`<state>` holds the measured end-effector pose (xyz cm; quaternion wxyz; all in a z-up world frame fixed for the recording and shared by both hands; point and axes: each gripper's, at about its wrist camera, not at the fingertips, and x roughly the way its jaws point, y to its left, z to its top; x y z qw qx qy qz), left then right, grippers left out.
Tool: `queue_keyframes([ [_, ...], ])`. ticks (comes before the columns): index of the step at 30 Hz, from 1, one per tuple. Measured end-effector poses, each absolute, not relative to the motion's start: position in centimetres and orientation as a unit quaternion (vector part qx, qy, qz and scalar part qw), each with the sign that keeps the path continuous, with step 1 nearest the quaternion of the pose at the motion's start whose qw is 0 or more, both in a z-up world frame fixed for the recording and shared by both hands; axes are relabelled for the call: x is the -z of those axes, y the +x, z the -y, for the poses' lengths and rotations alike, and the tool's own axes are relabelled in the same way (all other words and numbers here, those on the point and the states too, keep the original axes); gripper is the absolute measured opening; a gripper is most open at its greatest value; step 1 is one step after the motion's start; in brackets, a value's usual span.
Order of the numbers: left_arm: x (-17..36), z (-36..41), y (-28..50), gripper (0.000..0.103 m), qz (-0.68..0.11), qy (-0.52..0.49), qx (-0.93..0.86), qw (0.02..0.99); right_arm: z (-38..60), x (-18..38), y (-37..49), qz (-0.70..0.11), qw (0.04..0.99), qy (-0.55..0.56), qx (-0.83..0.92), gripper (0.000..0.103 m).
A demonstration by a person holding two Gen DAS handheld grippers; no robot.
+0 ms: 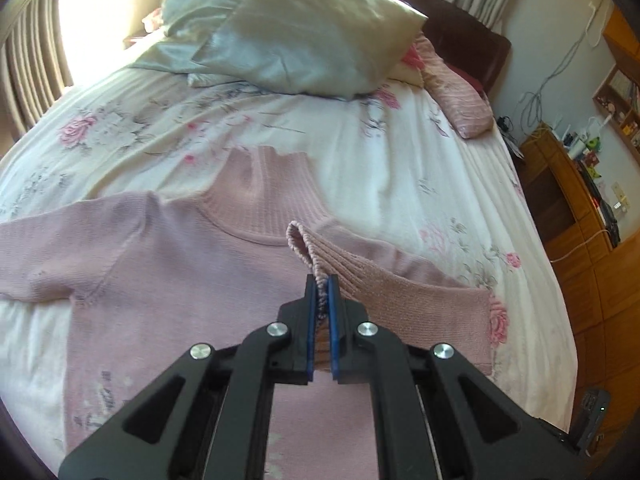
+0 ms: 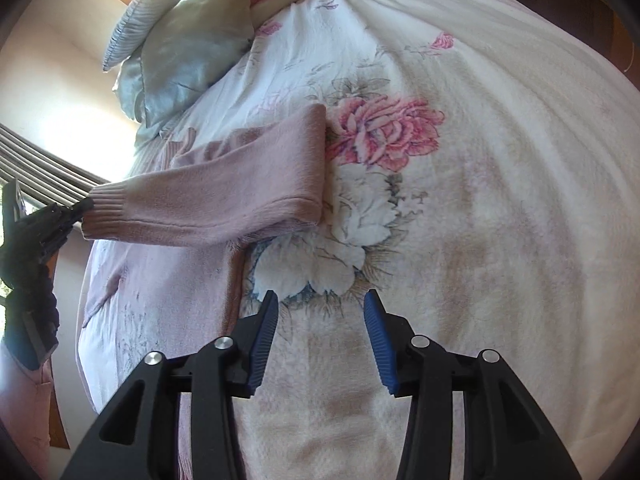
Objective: Fold small clothes
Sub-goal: 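Grasp the folded cuff with the left gripper, straighten it across the body, release, then move the open left gripper to the other sleeve cuff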
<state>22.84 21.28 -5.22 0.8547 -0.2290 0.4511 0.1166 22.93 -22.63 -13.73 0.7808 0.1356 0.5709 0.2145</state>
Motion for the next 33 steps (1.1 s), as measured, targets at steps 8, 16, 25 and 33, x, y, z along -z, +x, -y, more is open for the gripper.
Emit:
queue_keyframes([
  [8, 4.9, -29.6, 20.0, 0.003, -0.433, -0.235, -0.185, 0.85, 16.3, 11.8, 25.1, -0.556, 0.784, 0.111, -0.255, 0.046],
  [16, 8.9, -33.5, 19.9, 0.004, -0.459, -0.239, -0.209, 0.83, 9.7, 13.5, 28.4, -0.572, 0.765, 0.104, -0.278, 0.046],
  [25, 14.5, -37.3, 19.6, 0.004, -0.498, -0.242, -0.233, 0.799, 6.1, 17.5, 29.1, -0.615, 0.741, 0.083, -0.256, 0.048],
  [33, 15.4, -39.6, 17.8, 0.009, -0.501, -0.242, -0.254, 0.792, 5.4, 18.7, 29.0, -0.63, 0.736, 0.065, -0.237, 0.048],
])
